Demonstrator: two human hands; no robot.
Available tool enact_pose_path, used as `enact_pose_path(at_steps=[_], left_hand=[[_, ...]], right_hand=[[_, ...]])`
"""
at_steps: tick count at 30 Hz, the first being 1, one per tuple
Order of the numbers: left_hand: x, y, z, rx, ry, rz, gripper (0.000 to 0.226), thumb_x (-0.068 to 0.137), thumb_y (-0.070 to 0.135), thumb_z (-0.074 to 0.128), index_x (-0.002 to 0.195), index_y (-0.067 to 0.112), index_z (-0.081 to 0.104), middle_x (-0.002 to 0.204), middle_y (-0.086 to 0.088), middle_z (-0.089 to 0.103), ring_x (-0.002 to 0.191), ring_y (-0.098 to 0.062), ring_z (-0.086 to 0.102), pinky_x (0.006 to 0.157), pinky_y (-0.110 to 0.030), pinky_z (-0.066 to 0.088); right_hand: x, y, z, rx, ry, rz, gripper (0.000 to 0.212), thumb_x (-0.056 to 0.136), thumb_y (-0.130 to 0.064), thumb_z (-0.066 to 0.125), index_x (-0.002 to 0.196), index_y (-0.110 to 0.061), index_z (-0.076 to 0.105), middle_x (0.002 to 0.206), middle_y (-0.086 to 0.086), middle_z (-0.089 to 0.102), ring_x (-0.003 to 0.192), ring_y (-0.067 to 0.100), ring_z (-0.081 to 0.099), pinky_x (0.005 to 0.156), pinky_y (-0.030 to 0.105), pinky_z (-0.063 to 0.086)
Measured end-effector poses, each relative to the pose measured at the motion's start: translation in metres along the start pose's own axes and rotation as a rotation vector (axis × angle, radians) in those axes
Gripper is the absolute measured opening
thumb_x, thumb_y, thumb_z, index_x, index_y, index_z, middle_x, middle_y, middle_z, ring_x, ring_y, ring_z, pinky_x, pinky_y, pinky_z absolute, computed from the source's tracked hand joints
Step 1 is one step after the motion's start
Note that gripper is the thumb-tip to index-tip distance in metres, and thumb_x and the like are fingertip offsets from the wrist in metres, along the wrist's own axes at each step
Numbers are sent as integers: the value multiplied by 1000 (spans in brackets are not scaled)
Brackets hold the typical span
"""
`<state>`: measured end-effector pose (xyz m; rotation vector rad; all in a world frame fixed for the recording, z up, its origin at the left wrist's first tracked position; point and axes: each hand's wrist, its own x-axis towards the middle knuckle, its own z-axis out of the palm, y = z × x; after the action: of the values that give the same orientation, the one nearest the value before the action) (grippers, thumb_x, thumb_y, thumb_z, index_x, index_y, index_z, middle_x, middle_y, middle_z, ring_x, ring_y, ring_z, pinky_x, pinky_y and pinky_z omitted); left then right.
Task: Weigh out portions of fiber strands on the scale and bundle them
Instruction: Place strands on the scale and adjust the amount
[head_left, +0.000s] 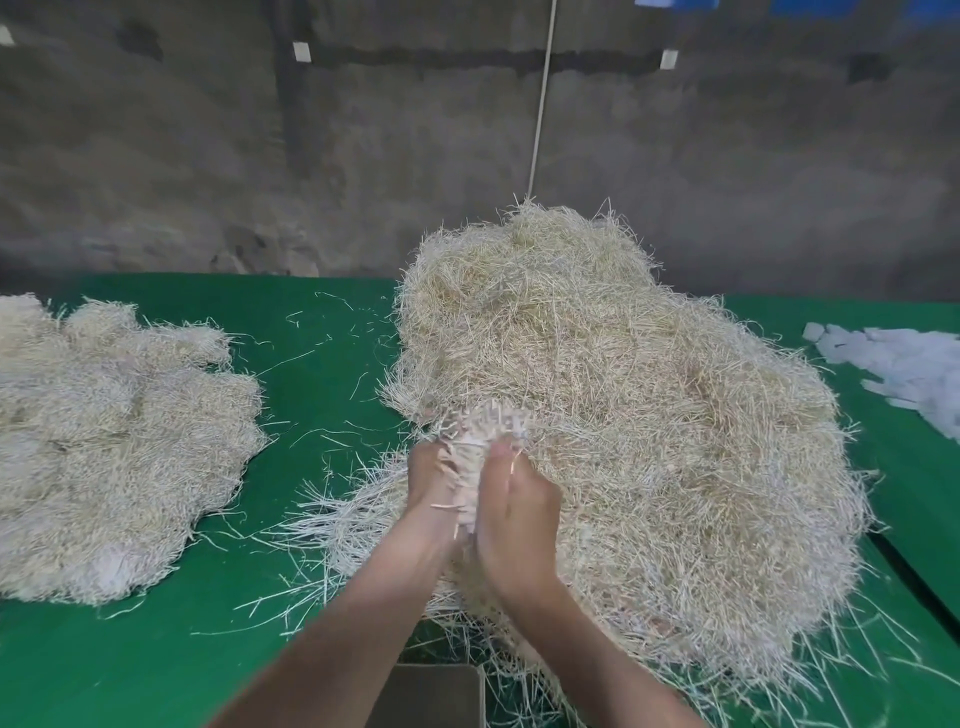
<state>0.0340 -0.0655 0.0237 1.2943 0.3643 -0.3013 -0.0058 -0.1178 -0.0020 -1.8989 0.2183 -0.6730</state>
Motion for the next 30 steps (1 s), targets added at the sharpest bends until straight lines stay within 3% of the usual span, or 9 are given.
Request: enact_pose_path(at_steps=[4,7,11,13,16,19,24,27,30], left_hand=[[-3,-6,-5,-19,-6,-103,32,100,18,38,70,11,47,52,-2,47,42,-15,44,39,-21,40],[-6,-11,-9,245,26,22,32,95,50,35,81,25,47,71,4,49,65,-11,48,83,-38,48],[6,-1,-22,519,-79,413,53,82,65,37,77,16,55,36,2,39,28,-5,24,34,-14,30],[10,-5,-19,705,-108,522,51,89,54,46,117,12,56,69,-8,66,36,-8,44,36,-16,40],[10,-9,-5,682,-118,637,37,91,47,51,118,21,49,96,9,60,67,-1,57,52,-17,50],[11,0,-5,228,-84,429,57,89,58,42,124,13,42,130,-11,50,109,-13,55,81,-23,51],[2,-9,-26,32,-362,-158,94,72,81,40,142,19,35,140,-17,45,125,-34,48,97,-53,44],[-6,-18,-13,12,-275,-54,64,71,67,53,109,16,57,120,-13,62,87,-14,69,68,-31,58],[5,-21,-3,25,-31,51,67,75,65,57,118,13,56,104,-11,65,80,-17,68,70,-37,55]], right_hand=[[4,15,0,-15,-62,77,47,97,-34,28,54,-19,40,42,-8,34,32,5,31,35,17,22],[14,31,-26,-92,-152,25,48,101,-21,35,54,-16,42,47,-4,38,39,8,36,42,20,28],[39,24,-55,239,-323,167,13,92,-27,52,104,-23,57,110,2,57,87,11,56,76,24,50],[49,16,-59,378,-431,222,53,86,-53,48,134,-35,38,139,-14,37,118,10,45,99,36,38],[26,2,-33,155,-543,133,65,78,-76,37,138,-51,27,132,-26,29,118,-2,40,92,22,41],[17,4,-24,128,-385,217,28,83,-65,43,109,-56,44,126,-20,43,81,-18,51,65,-2,39],[37,21,-34,330,-231,459,83,83,-64,42,147,-14,25,152,4,28,138,24,30,111,46,26],[31,24,-29,-73,-105,133,64,90,-61,29,123,-10,50,115,4,57,102,20,55,90,41,46],[-3,26,-7,-295,-56,-54,47,90,-61,23,109,-28,49,98,-5,57,81,8,55,62,20,44]])
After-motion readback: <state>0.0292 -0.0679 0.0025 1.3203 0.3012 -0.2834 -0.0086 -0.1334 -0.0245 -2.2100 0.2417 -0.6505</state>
